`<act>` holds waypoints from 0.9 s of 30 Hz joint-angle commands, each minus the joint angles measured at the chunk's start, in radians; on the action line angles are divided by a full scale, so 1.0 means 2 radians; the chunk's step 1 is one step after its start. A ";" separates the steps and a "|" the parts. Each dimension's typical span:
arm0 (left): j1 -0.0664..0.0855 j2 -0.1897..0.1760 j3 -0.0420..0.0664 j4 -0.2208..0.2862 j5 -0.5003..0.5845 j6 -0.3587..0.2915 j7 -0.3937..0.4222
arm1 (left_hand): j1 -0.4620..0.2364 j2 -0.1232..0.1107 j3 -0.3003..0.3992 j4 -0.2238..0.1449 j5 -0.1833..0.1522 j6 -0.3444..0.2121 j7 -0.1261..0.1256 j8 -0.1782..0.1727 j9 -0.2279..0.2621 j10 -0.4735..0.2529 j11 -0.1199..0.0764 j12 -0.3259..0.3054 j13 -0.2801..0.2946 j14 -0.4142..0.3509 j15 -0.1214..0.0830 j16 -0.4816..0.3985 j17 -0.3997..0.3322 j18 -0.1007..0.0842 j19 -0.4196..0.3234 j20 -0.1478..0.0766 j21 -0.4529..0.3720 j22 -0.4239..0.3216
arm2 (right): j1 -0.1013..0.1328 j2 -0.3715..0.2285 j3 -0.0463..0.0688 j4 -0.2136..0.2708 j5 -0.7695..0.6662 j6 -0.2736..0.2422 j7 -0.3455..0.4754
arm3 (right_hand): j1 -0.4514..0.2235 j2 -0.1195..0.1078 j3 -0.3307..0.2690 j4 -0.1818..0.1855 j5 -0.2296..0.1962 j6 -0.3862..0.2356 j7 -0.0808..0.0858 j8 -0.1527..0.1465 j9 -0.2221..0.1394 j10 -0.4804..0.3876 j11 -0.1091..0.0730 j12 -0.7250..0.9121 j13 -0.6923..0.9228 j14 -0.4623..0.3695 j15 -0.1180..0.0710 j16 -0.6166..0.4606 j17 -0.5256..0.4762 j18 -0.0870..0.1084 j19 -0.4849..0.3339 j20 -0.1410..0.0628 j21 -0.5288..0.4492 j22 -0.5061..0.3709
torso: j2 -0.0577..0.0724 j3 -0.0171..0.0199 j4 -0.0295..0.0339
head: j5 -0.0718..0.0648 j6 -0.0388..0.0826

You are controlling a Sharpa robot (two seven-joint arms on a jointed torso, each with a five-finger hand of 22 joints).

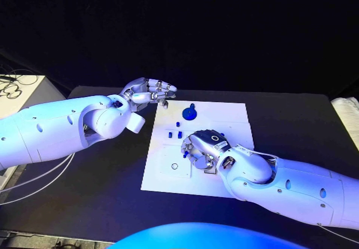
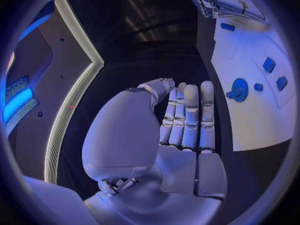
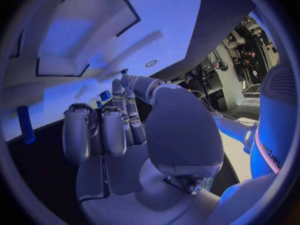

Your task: Assemble the parts on the task board

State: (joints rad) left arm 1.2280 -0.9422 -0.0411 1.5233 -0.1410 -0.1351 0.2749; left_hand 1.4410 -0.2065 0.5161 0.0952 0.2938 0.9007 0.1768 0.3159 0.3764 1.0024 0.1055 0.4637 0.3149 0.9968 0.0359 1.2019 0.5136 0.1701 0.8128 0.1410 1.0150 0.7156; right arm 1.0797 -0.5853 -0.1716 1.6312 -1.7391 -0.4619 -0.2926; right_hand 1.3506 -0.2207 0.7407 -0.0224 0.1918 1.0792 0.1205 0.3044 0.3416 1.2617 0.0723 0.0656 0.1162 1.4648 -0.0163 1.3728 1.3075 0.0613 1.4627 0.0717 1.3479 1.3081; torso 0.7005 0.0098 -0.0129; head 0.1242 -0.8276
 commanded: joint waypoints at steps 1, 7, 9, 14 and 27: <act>0.000 0.000 0.000 0.001 0.000 0.006 0.000 | 0.002 -0.002 -0.002 -0.001 0.002 -0.004 0.000 0.001 0.001 -0.003 0.001 0.002 -0.001 -0.002 0.003 -0.003 0.000 0.007 0.003 0.002 -0.003 -0.001 | -0.001 0.000 0.000 -0.001 -0.013 0.017 -0.003 | -0.001 0.005 0.001 -0.001 0.001 0.002 0.003 0.001 0.000 0.010 -0.007 0.001 0.000 0.026 -0.003 0.000 0.010 -0.006 0.019 0.001 -0.002 0.063 | 0.000 0.0002 0.0001 | 0.000 -0.001; 0.000 0.000 0.000 0.001 0.000 0.006 0.000 | 0.002 -0.002 -0.003 -0.001 0.002 -0.005 0.000 0.001 0.000 -0.004 0.001 0.002 -0.001 -0.002 0.003 -0.003 0.000 0.007 0.003 0.002 -0.003 -0.001 | -0.001 0.002 -0.001 -0.003 -0.021 0.022 -0.007 | -0.001 0.005 0.001 -0.001 0.001 0.002 0.003 0.001 0.000 0.010 -0.007 0.001 0.000 0.026 -0.003 0.000 0.010 -0.006 0.019 0.001 -0.002 0.063 | 0.000 0.0002 -0.0006 | -0.001 0.000; 0.000 0.000 0.000 0.001 0.000 0.006 0.000 | 0.002 -0.002 -0.003 -0.001 0.002 -0.005 0.000 0.001 0.000 -0.004 0.001 0.002 -0.001 -0.002 0.003 -0.003 0.000 0.007 0.003 0.002 -0.003 -0.001 | -0.001 0.004 -0.001 -0.004 -0.023 0.024 -0.007 | -0.001 0.006 0.001 -0.001 0.001 0.002 0.003 0.001 0.001 0.010 -0.007 0.001 0.000 0.026 -0.003 0.000 0.010 -0.006 0.019 0.001 -0.003 0.063 | 0.000 0.0002 -0.0006 | -0.001 0.000; 0.000 0.000 0.000 0.001 0.000 0.007 0.000 | 0.002 -0.002 -0.003 -0.001 0.002 -0.005 0.000 0.001 0.000 -0.004 0.001 0.002 -0.001 -0.002 0.003 -0.003 0.000 0.007 0.003 0.002 -0.003 -0.001 | -0.002 0.009 -0.003 -0.005 -0.025 0.027 -0.002 | -0.005 0.004 -0.001 -0.002 0.000 0.001 0.003 0.001 0.002 0.009 -0.006 0.000 -0.001 0.025 -0.003 -0.002 0.007 -0.006 0.018 0.001 -0.005 0.062 | 0.000 0.0001 -0.0001 | -0.001 -0.001; 0.000 0.000 0.000 0.000 0.000 0.006 -0.001 | 0.002 -0.001 -0.002 -0.001 0.002 -0.006 0.000 0.001 0.000 -0.004 0.002 0.002 -0.001 -0.002 0.004 -0.003 -0.001 0.007 0.003 0.002 -0.003 -0.001 | -0.004 0.009 -0.006 -0.006 -0.016 0.027 0.012 | -0.025 -0.004 -0.017 0.000 -0.001 0.000 0.003 0.001 0.006 0.005 -0.005 -0.001 -0.004 0.024 -0.002 -0.005 0.004 -0.005 0.016 0.003 -0.009 0.061 | 0.000 -0.0001 -0.0005 | -0.001 -0.003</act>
State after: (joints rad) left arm 1.2280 -0.9431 -0.0411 1.5227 -0.1414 -0.1346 0.2690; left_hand 1.4410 -0.2065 0.5161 0.0952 0.2938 0.8934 0.1769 0.3159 0.3764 0.9989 0.1090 0.4637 0.3139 0.9930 0.0397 1.2020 0.5137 0.1701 0.8128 0.1410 1.0153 0.7145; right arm 1.0767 -0.5673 -0.1787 1.6193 -1.7713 -0.4362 -0.2925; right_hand 1.3079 -0.2263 0.7117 -0.0234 0.1918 1.0815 0.1230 0.3036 0.3546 1.2771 0.0607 0.0661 0.1091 1.4648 -0.0163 1.3669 1.3074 0.0613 1.4627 0.0717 1.3344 1.3078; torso 0.7003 0.0095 -0.0135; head 0.1224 -0.8323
